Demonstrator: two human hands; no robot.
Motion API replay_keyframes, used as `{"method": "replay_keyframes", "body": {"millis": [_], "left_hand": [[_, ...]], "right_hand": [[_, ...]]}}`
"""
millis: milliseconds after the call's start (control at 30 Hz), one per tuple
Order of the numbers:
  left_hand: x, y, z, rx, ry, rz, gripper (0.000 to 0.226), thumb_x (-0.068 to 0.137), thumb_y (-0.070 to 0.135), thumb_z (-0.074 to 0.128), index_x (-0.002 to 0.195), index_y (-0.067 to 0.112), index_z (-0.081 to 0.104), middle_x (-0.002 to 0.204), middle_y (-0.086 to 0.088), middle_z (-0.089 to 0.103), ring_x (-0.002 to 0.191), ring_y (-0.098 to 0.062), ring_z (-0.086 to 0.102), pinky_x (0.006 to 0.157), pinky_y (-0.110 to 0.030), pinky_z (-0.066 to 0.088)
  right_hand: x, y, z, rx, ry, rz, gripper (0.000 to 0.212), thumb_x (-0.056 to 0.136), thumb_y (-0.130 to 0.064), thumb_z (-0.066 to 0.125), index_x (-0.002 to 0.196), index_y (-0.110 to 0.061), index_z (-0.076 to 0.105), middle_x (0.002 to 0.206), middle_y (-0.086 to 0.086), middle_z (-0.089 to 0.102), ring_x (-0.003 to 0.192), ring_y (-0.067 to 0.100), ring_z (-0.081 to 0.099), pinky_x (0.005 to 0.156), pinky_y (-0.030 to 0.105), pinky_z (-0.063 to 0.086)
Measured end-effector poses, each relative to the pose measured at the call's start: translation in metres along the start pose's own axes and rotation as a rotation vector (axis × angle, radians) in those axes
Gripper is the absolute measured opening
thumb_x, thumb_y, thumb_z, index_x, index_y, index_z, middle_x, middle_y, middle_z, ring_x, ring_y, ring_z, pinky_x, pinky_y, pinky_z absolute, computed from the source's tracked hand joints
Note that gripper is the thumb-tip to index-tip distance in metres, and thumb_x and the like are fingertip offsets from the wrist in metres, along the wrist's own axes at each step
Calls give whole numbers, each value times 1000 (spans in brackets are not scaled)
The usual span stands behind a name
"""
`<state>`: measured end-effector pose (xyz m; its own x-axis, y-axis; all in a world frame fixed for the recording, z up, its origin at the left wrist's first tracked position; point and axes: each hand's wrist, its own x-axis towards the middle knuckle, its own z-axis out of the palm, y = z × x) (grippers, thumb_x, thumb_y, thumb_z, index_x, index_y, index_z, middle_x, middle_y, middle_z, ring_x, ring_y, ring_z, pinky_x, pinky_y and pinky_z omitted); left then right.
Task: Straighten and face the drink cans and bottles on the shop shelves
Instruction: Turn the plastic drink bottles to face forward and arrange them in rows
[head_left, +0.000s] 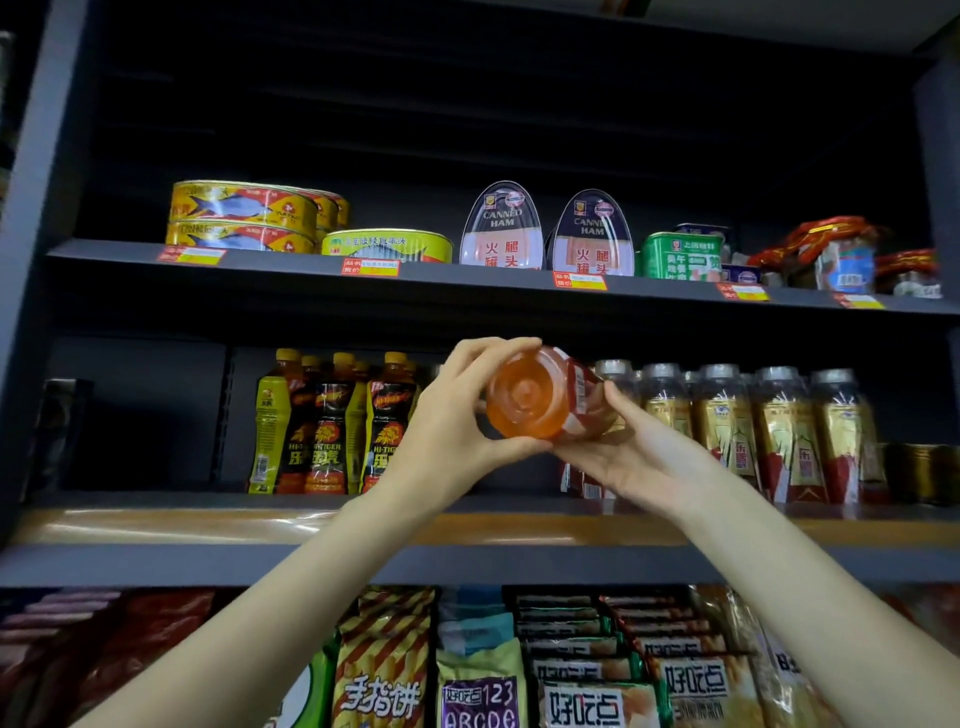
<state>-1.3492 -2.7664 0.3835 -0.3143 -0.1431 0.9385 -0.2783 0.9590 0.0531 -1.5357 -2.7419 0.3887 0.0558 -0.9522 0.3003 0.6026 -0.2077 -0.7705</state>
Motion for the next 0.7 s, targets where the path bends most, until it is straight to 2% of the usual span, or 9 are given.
{"method": "replay_keyframes", "body": {"millis": [100,233,300,333,400,500,633,700], "left_hand": [[1,1,-2,83,-76,60,73,70,25,79,128,40,37,130,16,33,127,-5,34,96,-26,49],[-3,-3,1,99,-133,52,68,71,26,79,121,40,35,129,14,32,125,-4,34,94,-21,49],[-7,-7,0,0,-160,-59,55,72,31,77,113,38,41,121,17,38,117,0,42,89,-16,49],[-9,-10,0,-48,-176,-125,48,73,33,76,109,37,45,118,17,42,113,2,46,88,-17,49],[-12,-16,3,-81,-220,-222,39,74,35,74,104,33,49,114,15,49,106,6,51,86,-20,51],[-14,-19,8,-160,-263,-302,33,77,28,72,97,30,45,107,17,53,97,15,53,75,-15,53],[-11,-20,7,-326,-300,-458,50,70,38,74,110,29,43,113,6,59,100,-9,63,80,-26,56],[-9,-19,6,-385,-319,-527,64,66,43,72,120,31,41,114,2,61,100,-12,64,84,-27,55]], "right_hand": [[0,-2,1,-23,7,-8,39,81,-29,66,109,-8,49,115,28,57,100,40,61,71,50,57],[1,-3,0,-41,56,-87,47,81,-21,68,121,-12,46,114,22,58,99,37,61,72,49,55],[3,-2,-4,-118,67,-181,50,77,-16,70,122,-8,50,112,19,63,98,32,64,75,45,55],[3,-1,-7,-193,61,-248,58,71,-15,72,124,-8,50,114,16,65,99,29,65,78,42,55],[1,3,-11,-363,39,-394,76,61,-13,75,130,-16,45,119,9,63,105,24,64,83,38,54],[-5,6,-12,-547,-25,-504,82,56,-11,76,129,-27,42,117,3,62,107,19,63,85,35,54],[-2,3,-13,-496,-100,-484,79,57,-12,76,129,-23,46,118,8,63,106,22,65,76,32,57],[1,3,-14,-443,-117,-465,79,60,-12,74,132,-21,45,117,9,64,105,23,65,74,32,57]]}}
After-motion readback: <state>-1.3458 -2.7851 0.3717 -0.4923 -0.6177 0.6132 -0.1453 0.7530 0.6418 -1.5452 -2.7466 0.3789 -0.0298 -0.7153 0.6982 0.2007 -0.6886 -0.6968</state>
